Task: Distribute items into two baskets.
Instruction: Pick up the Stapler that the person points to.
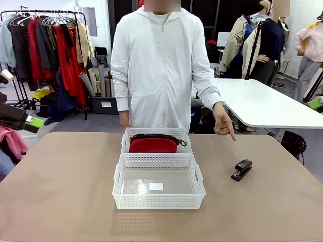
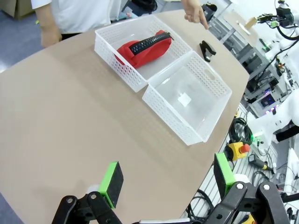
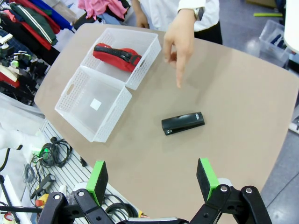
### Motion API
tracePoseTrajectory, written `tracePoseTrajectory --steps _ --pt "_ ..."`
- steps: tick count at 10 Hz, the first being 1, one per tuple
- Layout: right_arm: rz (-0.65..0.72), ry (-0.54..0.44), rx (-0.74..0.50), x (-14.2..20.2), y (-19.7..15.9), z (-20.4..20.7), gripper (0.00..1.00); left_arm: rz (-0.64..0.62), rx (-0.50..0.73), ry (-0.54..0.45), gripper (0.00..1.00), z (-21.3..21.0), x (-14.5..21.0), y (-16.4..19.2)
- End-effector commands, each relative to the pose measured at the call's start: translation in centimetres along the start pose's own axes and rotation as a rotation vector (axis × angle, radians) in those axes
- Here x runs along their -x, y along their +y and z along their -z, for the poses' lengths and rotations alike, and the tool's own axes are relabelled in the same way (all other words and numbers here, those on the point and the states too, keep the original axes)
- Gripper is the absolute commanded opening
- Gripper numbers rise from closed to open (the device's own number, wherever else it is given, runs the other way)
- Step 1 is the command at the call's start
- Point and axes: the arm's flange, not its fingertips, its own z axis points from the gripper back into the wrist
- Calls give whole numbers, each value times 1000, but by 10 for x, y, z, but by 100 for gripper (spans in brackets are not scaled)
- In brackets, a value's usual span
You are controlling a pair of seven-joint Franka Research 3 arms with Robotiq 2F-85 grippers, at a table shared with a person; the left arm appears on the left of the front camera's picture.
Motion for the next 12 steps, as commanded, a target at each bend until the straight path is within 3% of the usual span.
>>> tracePoseTrajectory --steps 1,12 --pt "-5 -5 -4 -1 2 -1 100 -3 10 -8 100 0 0 -1" --pt "-5 -5 -4 -1 2 -1 100 -3 10 -8 100 0 0 -1"
